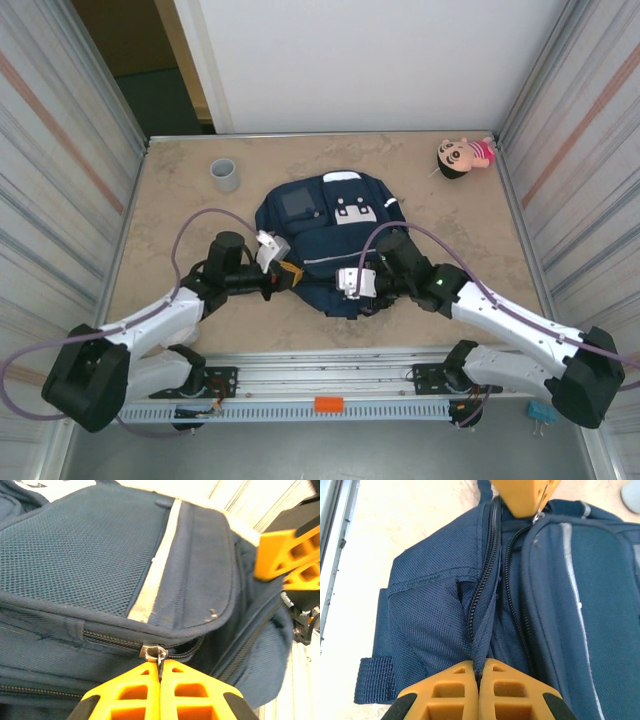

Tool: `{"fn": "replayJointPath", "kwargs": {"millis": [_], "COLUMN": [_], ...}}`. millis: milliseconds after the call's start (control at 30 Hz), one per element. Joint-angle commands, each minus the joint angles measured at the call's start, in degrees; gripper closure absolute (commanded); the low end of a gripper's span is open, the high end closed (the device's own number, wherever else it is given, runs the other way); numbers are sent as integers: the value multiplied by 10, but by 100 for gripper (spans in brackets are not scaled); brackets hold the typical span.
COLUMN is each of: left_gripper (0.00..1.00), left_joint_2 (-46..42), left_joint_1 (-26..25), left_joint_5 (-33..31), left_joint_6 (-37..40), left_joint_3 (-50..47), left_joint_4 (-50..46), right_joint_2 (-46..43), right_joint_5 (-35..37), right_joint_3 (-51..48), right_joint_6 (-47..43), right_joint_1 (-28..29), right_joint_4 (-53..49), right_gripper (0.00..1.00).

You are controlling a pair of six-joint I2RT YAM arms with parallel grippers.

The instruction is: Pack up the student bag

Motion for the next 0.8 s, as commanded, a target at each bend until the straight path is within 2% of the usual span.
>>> {"fn": "replayJointPath", "kwargs": {"millis": [0, 67, 200, 300, 400, 533, 767], "left_gripper": [100, 100, 100, 100, 100, 100, 100], "left_joint_2": [-33, -35, -30, -32, -33, -29, -29], "left_joint_1": [-8, -7, -7, -7, -7, -1, -1], "left_joint_5": [32, 28, -2, -17, -24, -28, -23], "left_joint_6": [0, -2, -13, -13, -14, -17, -32], "left_joint_3": [6, 11, 16, 12, 12, 18, 23], "left_joint_4": [-9, -20, -38, -35, -29, -27, -18], "right_joint_2": [16, 19, -20, -74, -114, -108, -12], "right_joint_5": [-3, -11, -47, -85, -37, 18, 64], "right_joint_3": [-6, -6, -12, -33, -73, -102, -110], "right_joint_6": [20, 20, 68, 129, 140, 125, 70], "right_joint_1": [-2, 2, -6, -39, -44, -44, -23], "right_joint_4": [77, 80, 96, 115, 139, 175, 255], "right_gripper": [100, 100, 66, 56, 47, 44, 48]}}
